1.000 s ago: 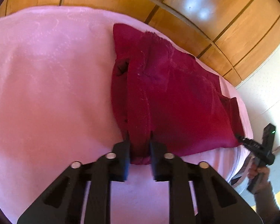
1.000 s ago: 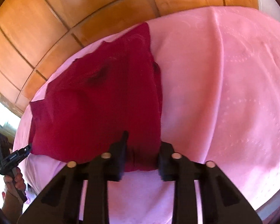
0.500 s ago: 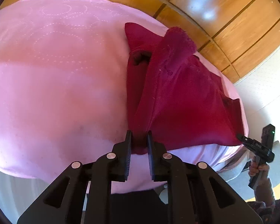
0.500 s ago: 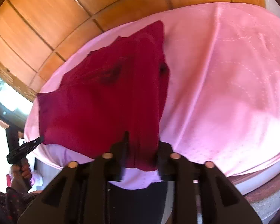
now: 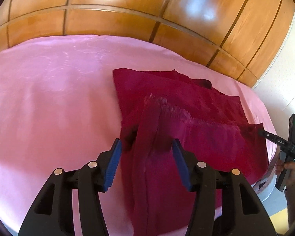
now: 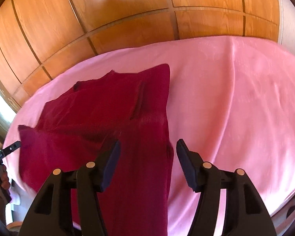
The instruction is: Fold small clothes
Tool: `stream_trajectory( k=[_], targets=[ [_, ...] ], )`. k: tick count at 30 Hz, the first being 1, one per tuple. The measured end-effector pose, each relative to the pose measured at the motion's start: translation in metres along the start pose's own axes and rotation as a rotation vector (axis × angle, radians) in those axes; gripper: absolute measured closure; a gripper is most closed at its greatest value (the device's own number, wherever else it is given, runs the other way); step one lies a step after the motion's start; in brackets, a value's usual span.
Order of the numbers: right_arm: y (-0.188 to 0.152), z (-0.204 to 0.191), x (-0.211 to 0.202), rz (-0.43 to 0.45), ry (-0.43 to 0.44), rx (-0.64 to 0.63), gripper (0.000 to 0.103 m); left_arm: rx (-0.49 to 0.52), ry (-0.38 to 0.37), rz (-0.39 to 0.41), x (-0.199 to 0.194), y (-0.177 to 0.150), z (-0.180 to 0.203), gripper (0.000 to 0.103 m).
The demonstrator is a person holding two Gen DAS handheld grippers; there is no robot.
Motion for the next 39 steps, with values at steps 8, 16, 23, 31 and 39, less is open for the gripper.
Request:
stream_trajectory(
  k=[8,16,23,31,39],
  targets=[
    [-0.002,-0.007,0.000,-0.020,0.003,-0.042,0.096,0.043,0.032,0.067,-0.008,-0.002,0.010,0.097],
    [0.035,-0.014,-0.048,0.096,0.101,-0.025,0.097,0.041,-0.012,0.162,-0.053,0.007,0.019,0.097],
    [0.114,-0.010,0.004,0.132,0.074,0.028,0.097,0.035,0.067,0.205,-0.024,0.083,0.009,0.097],
    [0.169,-0.007,0.104,0.033,-0.059,0.042,0.096,0.055,0.217,0.083,0.065,0.145,-0.017,0.097],
    [0.162,0.010,0.154,-0.051,-0.133,0.058,0.061,0.072,0.317,-0.045,0.125,0.146,-0.033,0.091]
  ],
)
Point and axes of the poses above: each gripper's, at about its wrist camera, not at the fingertips, and x roughly the way its jaws point, z to its right, y to its top, the point moved 3 cm from there along x, roughly the way its jaws point, and after that the axes turned 5 degrees about -z, right-handed, at the moved point
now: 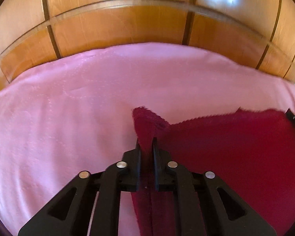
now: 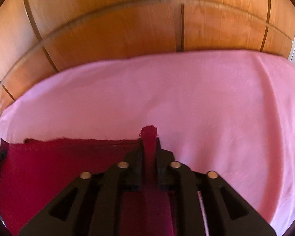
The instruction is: Fold small clothes
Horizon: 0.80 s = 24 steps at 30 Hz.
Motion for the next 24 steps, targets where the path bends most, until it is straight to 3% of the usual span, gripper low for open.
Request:
stream_trajectory(
  k=[2,4,8,13,15,19,23,24],
  targets=[
    [0.000,0.006,-0.012,0.028,0.028,0.015,0.055,-0.017,0.001,0.005,-0.007,0.000,-0.006,0.073],
    [-0.005,0.013,-0.033,0.060,0.064,0.018,0.045,-0.069,-0.029,0.021,-0.020,-0.005,-0.018,0.062],
    [-0.037,0.027,-0.072,0.068,0.171,0.023,0.042,-0.128,-0.108,0.034,-0.047,-0.038,-0.039,0.061],
    [-0.091,0.041,-0.098,0.022,0.262,0.042,0.041,-0.131,-0.218,0.021,-0.076,-0.093,-0.045,0.061],
    [-0.117,0.045,-0.107,-0.003,0.284,0.048,0.040,-0.149,-0.288,0.015,-0.089,-0.116,-0.050,0.050],
    [-0.165,0.050,-0.114,-0.058,0.319,0.077,0.034,-0.170,-0.418,0.014,-0.112,-0.156,-0.047,0.044],
    [-0.187,0.054,-0.113,-0.051,0.342,0.132,0.034,-0.116,-0.452,-0.003,-0.116,-0.179,-0.029,0.044],
    [-0.187,0.054,-0.112,-0.045,0.350,0.145,0.041,-0.109,-0.437,-0.006,-0.111,-0.181,-0.025,0.044]
  ],
)
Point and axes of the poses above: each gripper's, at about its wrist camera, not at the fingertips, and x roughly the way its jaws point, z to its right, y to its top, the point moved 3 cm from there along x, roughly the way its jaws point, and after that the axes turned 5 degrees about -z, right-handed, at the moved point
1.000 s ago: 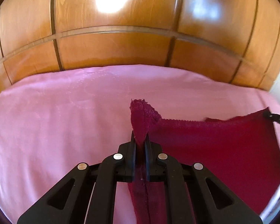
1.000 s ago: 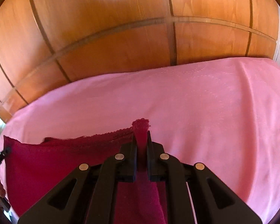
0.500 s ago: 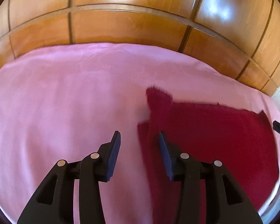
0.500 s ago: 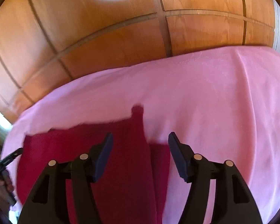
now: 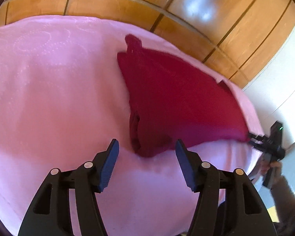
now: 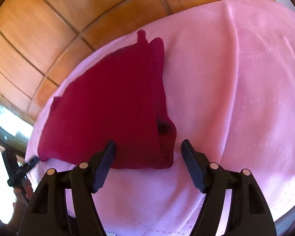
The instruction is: Fold small clothes
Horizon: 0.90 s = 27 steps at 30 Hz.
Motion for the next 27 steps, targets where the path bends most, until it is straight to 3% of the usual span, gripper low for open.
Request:
stream_trajectory(
  k=[2,4,6,10,13,16,20,22,23,26,27],
  targets=[
    [0.001,-0.004,0.004,-0.014,-0.007,-0.009,0.055,0.000,-0.010,0.001,0.008,0.002,0.001,0.045],
    [0.004,-0.010,0.005,-0.022,-0.049,-0.041,0.079,0.005,-0.030,-0.010,0.014,0.004,0.002,0.077],
    [0.008,-0.012,-0.003,-0.013,-0.061,-0.044,0.087,0.016,-0.046,-0.006,0.015,0.011,0.002,0.090],
    [0.011,-0.016,-0.036,0.059,-0.079,-0.087,0.092,0.166,-0.032,0.011,-0.006,0.014,0.021,0.093],
    [0.006,-0.016,-0.043,0.050,-0.116,-0.119,0.092,0.258,-0.026,-0.034,-0.014,0.002,0.032,0.094],
    [-0.005,-0.005,-0.032,0.001,-0.139,-0.111,0.093,0.259,-0.015,-0.073,-0.009,-0.013,0.028,0.095],
    [-0.018,0.003,-0.026,-0.018,-0.126,-0.076,0.093,0.168,-0.031,-0.064,-0.009,-0.021,0.018,0.094],
    [-0.014,0.001,-0.025,-0.016,-0.133,-0.084,0.092,0.124,-0.062,-0.063,-0.010,-0.014,0.017,0.092],
    [-0.010,-0.001,-0.026,-0.013,-0.148,-0.094,0.088,0.099,-0.057,-0.044,-0.013,-0.007,0.016,0.084],
    [0.003,-0.006,-0.040,0.055,-0.203,-0.107,0.039,0.079,-0.061,-0.006,-0.022,0.005,0.017,0.068],
    [0.012,-0.011,-0.046,0.093,-0.202,-0.114,0.039,0.066,-0.051,0.021,-0.026,0.012,0.019,0.055]
  ],
)
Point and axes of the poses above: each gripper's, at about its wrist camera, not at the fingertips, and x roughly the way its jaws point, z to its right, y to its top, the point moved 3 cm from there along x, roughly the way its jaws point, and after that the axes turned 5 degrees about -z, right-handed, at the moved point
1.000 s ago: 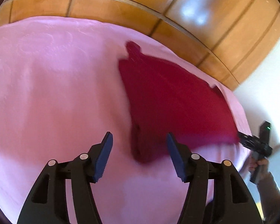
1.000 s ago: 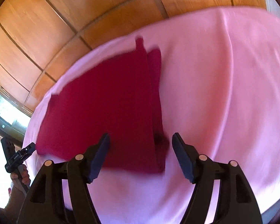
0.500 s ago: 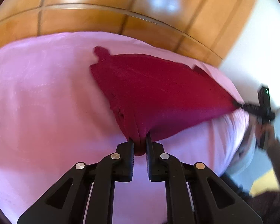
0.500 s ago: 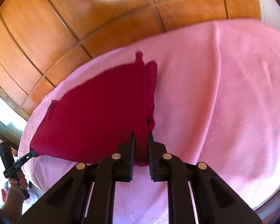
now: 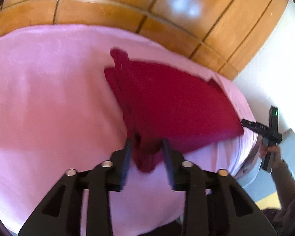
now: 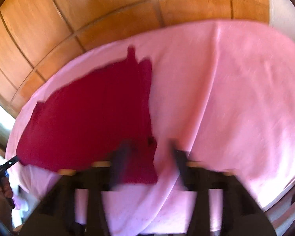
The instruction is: Fold small clothes
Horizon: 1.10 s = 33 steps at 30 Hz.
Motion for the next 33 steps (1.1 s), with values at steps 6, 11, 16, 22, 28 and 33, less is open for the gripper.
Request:
stream_trajectory(
  k=[6,11,16,22,28,33],
  targets=[
    [0.029,-0.043,0.013,0.055,-0.015,-0.084,0.025,-0.070,0.114,0.058,0.011,0.044,-0.003,0.050],
    [0.047,-0.082,0.056,0.028,0.002,-0.128,0.018,-0.099,0.164,0.044,0.040,0.075,-0.003,0.050],
    [0.051,-0.093,0.095,0.026,-0.084,-0.178,0.012,-0.108,0.208,0.009,0.061,0.094,-0.001,0.053],
    [0.042,-0.084,0.113,0.058,-0.071,-0.158,0.003,-0.057,0.311,0.000,0.076,0.098,0.003,0.092],
    [0.041,-0.082,0.114,0.081,-0.056,-0.153,0.002,-0.028,0.381,0.063,0.072,0.095,0.010,0.096],
    [0.041,-0.082,0.115,0.096,-0.049,-0.149,0.002,-0.011,0.410,0.097,0.069,0.095,0.015,0.096]
  ],
)
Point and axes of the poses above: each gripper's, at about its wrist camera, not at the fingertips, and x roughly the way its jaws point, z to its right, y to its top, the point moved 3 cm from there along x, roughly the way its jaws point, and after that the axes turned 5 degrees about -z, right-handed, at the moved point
